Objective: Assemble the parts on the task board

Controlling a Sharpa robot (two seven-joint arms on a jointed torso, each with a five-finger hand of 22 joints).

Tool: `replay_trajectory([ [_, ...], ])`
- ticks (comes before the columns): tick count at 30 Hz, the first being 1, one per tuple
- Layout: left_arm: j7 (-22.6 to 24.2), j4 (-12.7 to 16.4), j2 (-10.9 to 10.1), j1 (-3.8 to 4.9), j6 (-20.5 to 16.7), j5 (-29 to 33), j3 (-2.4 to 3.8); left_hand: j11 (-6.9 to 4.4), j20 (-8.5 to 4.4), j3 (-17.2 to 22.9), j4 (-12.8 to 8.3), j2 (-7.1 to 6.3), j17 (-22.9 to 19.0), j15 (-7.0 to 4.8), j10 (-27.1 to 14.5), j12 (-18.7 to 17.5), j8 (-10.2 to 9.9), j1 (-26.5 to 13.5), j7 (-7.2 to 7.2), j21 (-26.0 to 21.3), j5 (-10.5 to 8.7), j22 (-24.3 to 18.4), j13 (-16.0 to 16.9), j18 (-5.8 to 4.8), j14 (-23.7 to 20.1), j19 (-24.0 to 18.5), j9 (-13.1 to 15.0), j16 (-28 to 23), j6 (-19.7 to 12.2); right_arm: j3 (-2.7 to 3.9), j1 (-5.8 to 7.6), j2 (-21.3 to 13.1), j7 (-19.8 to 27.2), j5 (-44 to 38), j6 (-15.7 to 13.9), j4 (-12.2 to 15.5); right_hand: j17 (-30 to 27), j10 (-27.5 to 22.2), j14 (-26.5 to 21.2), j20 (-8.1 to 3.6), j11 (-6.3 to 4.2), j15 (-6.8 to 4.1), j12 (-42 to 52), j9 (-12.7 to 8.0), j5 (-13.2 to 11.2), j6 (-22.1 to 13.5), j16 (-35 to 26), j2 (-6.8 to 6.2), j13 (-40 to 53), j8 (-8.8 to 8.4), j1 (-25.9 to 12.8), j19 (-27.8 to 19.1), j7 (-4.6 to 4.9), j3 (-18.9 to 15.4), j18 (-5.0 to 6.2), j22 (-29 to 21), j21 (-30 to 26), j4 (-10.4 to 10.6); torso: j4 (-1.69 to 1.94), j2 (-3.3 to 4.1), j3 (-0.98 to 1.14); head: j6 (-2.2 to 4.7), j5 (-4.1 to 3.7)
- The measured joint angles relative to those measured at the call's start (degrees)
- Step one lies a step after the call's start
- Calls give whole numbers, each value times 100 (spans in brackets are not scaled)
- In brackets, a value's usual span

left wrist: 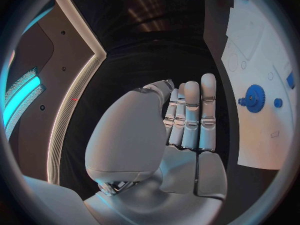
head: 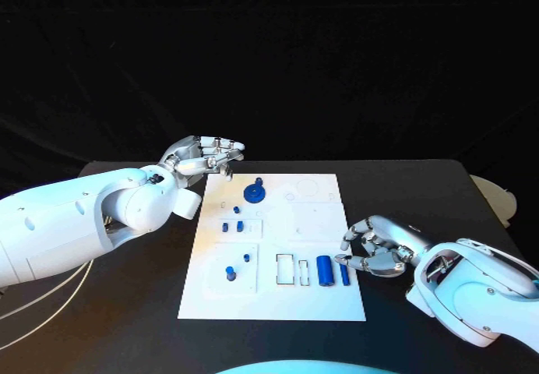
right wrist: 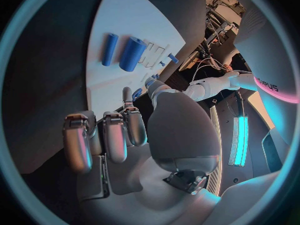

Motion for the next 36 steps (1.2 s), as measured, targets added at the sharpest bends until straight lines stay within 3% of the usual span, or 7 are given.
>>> replay_trajectory([
  [6,0,22,-1,1,0,9,-3,0,0,0,0,0,0,0,0,0,0,0,0,0,0,0,0,0,0,0,0,0,0,-9,-225,119,-457,-316,-92,-15,-1,0,0,0,0,0,0,14,58,1,0,-13,0,10,-65,0,-1,-88,0,0,26,8,-39,-18,-3,-40,-96],
  [12,0,37,-12,0,0,22,-7,0,0,0,0,0,0,0,0,0,0,0,0,0,0,0,0,0,0,0,0,0,0,-8,-379,311,-811,-624,-225,-72,-1,0,21,0,0,-21,0,24,68,23,0,17,-1,10,-198,0,-23,-217,0,-1,26,17,-39,-17,-6,-69,-134],
  [24,0,25,-35,-1,0,39,-10,22,0,16,-16,23,-6,0,-21,33,0,-23,0,0,0,-6,6,0,0,0,-1,0,0,-8,-442,513,-1069,-927,-440,-107,-2,20,21,0,-20,-21,-1,37,68,47,22,61,-2,35,-287,0,-46,-313,1,4,66,17,-43,-9,-9,-113,-107],
  [30,0,24,-35,-1,0,42,-10,22,0,16,-16,23,-5,0,-21,33,0,-23,0,0,0,-6,5,0,0,0,-1,0,0,-6,-463,609,-1115,-983,-435,-167,-2,20,-1,-21,-21,-41,-1,44,68,47,22,57,-2,34,-343,-21,-46,-376,0,4,66,17,-50,-8,-10,-117,-107],
  [36,0,25,-38,-1,1,45,-10,22,0,16,-16,23,-5,0,-21,33,0,-23,0,0,0,-6,5,0,0,0,4,0,0,-7,-530,694,-1152,-1020,-348,-222,-3,20,-1,-42,-21,-42,-25,60,234,47,22,82,-3,34,-405,0,-46,-521,1,3,66,16,-47,-5,-10,-121,-98],
])
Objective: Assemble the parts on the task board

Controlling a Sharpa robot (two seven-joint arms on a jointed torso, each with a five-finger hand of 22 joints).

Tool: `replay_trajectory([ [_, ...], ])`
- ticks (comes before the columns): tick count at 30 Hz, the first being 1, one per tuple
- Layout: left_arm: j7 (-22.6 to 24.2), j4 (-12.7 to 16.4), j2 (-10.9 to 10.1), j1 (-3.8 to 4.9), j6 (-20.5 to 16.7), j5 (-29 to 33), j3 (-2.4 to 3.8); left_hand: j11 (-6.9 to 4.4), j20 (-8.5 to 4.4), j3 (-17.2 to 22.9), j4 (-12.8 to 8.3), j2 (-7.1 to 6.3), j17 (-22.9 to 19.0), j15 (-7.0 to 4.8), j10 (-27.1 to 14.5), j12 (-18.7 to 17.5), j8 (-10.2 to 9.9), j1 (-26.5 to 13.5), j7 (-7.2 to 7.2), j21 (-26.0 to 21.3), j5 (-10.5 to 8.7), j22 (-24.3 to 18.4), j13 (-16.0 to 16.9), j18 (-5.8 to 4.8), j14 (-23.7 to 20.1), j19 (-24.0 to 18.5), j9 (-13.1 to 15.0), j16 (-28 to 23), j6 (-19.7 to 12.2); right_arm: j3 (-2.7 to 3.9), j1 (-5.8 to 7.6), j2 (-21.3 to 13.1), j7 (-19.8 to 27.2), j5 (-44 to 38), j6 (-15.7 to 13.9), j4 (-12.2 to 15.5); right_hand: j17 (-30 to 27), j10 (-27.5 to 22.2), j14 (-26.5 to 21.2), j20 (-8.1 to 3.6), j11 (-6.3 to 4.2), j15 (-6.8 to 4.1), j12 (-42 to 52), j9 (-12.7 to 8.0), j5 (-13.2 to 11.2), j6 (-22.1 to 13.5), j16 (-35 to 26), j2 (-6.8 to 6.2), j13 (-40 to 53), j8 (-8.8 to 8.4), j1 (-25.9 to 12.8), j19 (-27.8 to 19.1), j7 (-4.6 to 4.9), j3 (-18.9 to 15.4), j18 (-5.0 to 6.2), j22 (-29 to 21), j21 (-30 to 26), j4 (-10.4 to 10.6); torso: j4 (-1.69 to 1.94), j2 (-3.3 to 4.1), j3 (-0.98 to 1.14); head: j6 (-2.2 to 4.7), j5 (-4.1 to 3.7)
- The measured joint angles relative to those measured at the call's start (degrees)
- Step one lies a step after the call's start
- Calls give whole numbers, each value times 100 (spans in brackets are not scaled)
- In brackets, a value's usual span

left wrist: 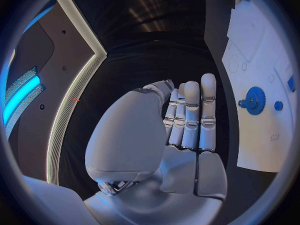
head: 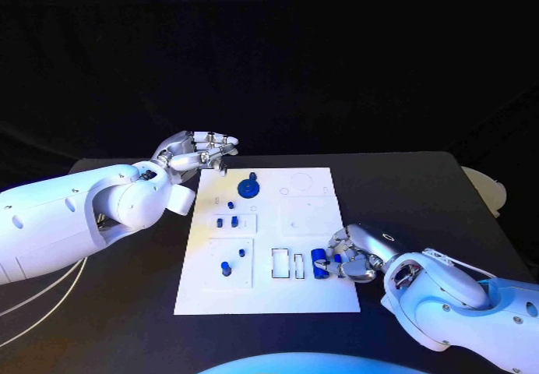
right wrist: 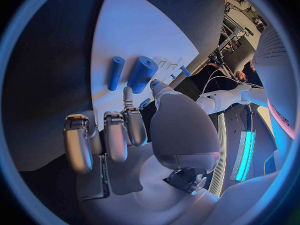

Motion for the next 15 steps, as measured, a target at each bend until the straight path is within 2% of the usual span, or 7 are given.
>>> replay_trajectory([
  [15,-8,3,-14,0,6,4,0,0,0,16,17,0,0,0,0,0,0,0,0,0,0,1,-1,0,0,0,-1,0,0,5,-66,149,-191,-176,323,-119,-1,-21,0,0,-21,0,-21,57,-104,19,0,56,-1,46,-80,0,-19,-250,0,-1,0,-15,3,-3,-3,-15,24],
])
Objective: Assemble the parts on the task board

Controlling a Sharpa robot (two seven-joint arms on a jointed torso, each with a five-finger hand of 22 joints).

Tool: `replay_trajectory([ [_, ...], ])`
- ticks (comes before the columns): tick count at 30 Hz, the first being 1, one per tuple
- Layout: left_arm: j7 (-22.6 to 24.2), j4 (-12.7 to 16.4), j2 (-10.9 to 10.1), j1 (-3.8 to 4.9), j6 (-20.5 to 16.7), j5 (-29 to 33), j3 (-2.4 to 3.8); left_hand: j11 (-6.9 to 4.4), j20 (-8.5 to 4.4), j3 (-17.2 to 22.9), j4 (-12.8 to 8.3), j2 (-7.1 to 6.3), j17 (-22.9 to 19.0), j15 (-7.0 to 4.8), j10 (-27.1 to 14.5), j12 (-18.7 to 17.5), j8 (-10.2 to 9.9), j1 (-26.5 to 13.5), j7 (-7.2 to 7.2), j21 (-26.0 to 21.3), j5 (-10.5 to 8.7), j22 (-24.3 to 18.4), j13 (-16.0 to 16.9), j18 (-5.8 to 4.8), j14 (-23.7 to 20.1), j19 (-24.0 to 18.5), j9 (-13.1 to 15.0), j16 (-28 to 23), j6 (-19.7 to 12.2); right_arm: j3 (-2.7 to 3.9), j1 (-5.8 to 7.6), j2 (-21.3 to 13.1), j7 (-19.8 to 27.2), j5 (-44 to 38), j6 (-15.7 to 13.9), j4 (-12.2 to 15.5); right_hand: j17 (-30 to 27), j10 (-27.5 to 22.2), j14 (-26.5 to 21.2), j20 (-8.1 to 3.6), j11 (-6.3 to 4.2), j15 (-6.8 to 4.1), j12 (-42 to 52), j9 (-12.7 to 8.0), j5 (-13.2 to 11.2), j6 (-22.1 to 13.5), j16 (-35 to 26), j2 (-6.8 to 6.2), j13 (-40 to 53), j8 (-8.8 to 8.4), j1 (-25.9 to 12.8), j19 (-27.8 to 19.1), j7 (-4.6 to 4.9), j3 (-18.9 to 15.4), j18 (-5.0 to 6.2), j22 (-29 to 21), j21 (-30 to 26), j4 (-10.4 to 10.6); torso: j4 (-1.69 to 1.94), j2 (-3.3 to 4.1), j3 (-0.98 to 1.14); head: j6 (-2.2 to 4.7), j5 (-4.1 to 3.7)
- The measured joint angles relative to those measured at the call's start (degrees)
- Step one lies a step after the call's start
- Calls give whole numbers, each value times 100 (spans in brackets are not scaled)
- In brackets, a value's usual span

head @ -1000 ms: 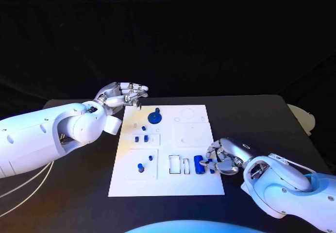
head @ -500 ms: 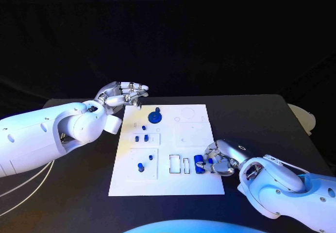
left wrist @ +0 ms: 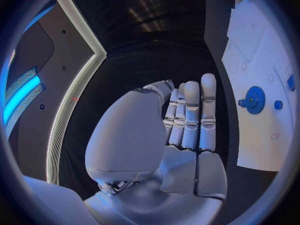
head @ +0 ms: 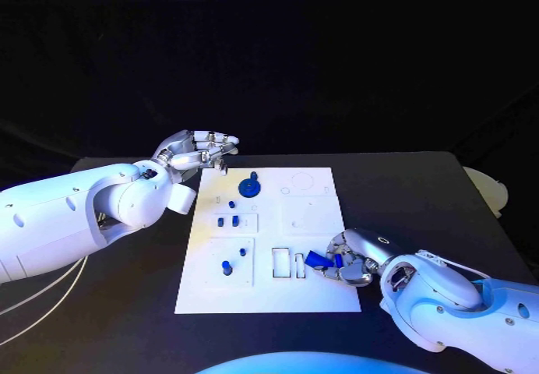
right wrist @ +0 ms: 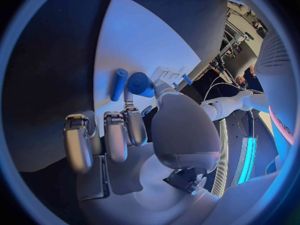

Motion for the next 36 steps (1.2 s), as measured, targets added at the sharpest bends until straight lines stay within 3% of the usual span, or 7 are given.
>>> replay_trajectory([
  [4,-6,3,-5,0,6,0,0,0,0,0,0,0,0,0,0,0,0,0,0,0,0,0,0,0,0,0,0,0,0,8,2,48,-56,-70,33,-26,0,0,21,0,0,-20,0,24,18,20,0,109,0,43,109,0,-19,0,0,0,0,0,4,0,-2,-3,4],
  [8,-12,5,-14,0,11,1,0,0,0,0,0,0,0,0,0,0,0,0,0,0,0,0,0,0,0,0,0,0,0,10,1,78,-90,-114,43,-30,0,21,8,0,-21,-34,0,26,192,67,0,153,-1,80,276,0,-64,-3,0,-1,0,2,7,0,-2,-8,9],
  [15,-21,9,-23,0,18,1,0,0,0,0,0,-7,-1,0,0,0,0,-7,0,0,0,0,-1,-1,0,0,-1,0,0,1,-15,76,-94,-147,-60,20,-1,128,14,-81,-127,-99,59,31,278,154,23,287,-1,185,532,-1,-83,123,0,-1,0,-10,-3,2,-3,-14,21],
  [21,-25,9,-24,0,21,2,0,0,0,0,0,-6,-6,0,0,0,0,-40,0,0,0,1,-1,0,0,0,-1,0,0,3,-18,7,-54,-138,-302,179,4,175,0,-81,-174,-124,103,35,278,160,23,287,-1,259,532,-1,-77,185,1,-1,0,-9,-9,-1,2,-2,29],
  [28,-26,8,-20,0,23,2,0,0,0,0,0,7,-6,0,0,0,0,-53,0,0,0,1,-1,0,0,0,-1,0,0,36,97,39,78,-46,-664,346,3,196,3,-126,-194,-167,135,36,425,180,23,287,-1,267,532,0,-56,241,1,-2,0,45,-3,-2,2,11,30],
  [36,-26,13,-14,0,26,3,-1,0,0,0,0,7,-6,0,0,0,0,-53,0,0,0,1,-2,0,0,0,1,0,0,38,126,379,242,301,-658,208,3,196,0,-164,-236,-206,169,37,517,191,45,288,-2,267,531,0,-45,275,0,-2,0,75,-4,4,1,8,58],
])
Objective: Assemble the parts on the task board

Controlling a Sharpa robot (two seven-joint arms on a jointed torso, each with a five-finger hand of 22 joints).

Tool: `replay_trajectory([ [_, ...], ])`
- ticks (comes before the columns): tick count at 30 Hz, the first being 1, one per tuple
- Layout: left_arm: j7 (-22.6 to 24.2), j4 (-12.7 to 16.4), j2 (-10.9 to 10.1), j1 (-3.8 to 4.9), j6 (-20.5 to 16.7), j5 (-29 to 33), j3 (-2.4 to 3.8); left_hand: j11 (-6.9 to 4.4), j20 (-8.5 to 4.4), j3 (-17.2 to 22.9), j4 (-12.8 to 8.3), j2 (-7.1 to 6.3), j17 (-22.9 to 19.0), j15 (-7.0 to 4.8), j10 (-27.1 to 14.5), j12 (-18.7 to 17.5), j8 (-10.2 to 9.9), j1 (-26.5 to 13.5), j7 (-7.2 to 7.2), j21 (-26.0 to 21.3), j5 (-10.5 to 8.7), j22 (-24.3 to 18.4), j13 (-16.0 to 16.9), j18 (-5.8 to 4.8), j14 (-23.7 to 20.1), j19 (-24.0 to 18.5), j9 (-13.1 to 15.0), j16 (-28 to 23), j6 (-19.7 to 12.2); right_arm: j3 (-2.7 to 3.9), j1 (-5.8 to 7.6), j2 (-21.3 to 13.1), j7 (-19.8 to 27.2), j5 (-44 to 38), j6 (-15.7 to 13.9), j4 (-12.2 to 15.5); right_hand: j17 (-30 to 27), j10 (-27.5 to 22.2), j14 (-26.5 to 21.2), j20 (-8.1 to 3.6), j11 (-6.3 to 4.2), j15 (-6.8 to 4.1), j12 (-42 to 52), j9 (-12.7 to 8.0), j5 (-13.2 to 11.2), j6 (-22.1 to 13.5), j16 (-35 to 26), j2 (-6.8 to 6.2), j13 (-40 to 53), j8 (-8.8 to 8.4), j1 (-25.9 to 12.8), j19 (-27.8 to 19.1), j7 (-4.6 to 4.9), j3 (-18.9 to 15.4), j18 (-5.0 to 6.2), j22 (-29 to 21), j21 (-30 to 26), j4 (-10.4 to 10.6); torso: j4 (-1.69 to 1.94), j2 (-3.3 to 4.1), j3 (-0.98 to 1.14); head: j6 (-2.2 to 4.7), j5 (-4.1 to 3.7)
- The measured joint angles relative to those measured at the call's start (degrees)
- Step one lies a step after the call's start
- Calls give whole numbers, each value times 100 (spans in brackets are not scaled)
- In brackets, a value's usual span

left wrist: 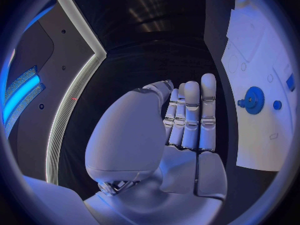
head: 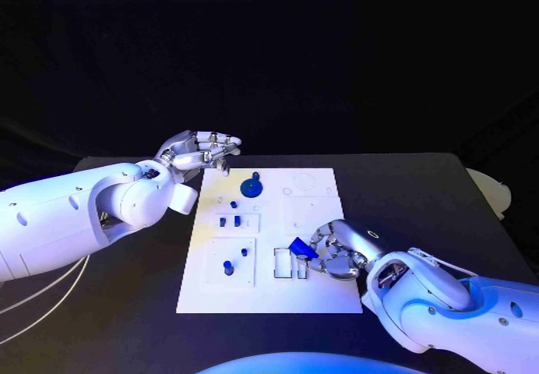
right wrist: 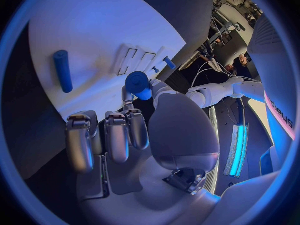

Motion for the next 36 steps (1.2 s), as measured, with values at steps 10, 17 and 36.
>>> replay_trajectory([
  [10,0,21,2,0,4,0,0,0,0,16,16,0,0,0,0,0,0,0,0,0,0,-6,0,0,0,0,2,0,0,-5,-24,392,68,348,337,-263,-1,0,0,0,1,0,40,0,-95,30,0,269,0,0,-269,0,30,6,0,-1,0,-5,3,6,-1,-23,33],
  [17,0,28,1,0,6,1,0,0,0,16,16,0,0,0,0,0,0,0,0,0,0,-6,0,0,0,0,2,0,0,-5,-28,544,48,445,473,-398,-1,0,0,-23,1,1,106,1,-158,41,0,379,-1,38,-439,-18,41,6,0,4,0,-6,2,5,-1,-27,56],
  [36,-6,41,-13,1,14,1,0,0,0,16,16,0,1,0,0,0,0,1,0,0,0,-6,0,0,0,0,1,0,0,-3,-28,645,-91,415,785,-501,-2,-42,21,-40,-42,-20,165,88,-166,396,0,346,-1,250,-1306,0,-274,-269,0,3,0,-50,-5,3,5,-65,102],
])
